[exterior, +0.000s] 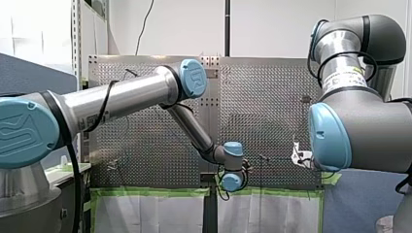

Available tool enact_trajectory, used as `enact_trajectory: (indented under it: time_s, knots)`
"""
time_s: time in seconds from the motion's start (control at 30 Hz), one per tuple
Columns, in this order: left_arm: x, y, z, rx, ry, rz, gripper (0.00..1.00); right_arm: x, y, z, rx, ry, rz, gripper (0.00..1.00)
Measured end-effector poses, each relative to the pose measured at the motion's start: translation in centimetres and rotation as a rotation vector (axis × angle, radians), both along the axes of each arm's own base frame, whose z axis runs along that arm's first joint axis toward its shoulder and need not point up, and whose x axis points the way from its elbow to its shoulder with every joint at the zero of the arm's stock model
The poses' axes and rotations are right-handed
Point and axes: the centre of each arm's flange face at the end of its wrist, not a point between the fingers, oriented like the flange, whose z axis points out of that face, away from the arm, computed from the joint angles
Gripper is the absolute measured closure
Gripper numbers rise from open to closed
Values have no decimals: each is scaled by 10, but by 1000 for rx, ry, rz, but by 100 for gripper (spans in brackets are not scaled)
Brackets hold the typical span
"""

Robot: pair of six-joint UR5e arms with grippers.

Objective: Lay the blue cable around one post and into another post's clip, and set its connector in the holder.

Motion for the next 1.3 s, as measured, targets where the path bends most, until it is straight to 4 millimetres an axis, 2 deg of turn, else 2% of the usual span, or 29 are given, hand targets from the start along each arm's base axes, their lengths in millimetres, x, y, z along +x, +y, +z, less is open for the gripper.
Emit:
enact_trajectory:
  time_s: [0.27,0.53,0.83,1.13,1.3]
  knots:
    - [7,2,0,-3,-2,3,100,0,-2,0,-12,1,0,100]
    - [4,-4,-22,23,25,-14,100,-1,-2,-1,-14,-1,-2,100]
    - [15,-9,-14,12,19,-10,100,-6,-7,0,-25,-8,-10,100]
    - [28,1,-13,14,22,8,100,-11,-10,-12,6,-13,-19,100]
    - [36,5,-11,11,19,9,100,-12,-16,-11,8,-15,-19,100]
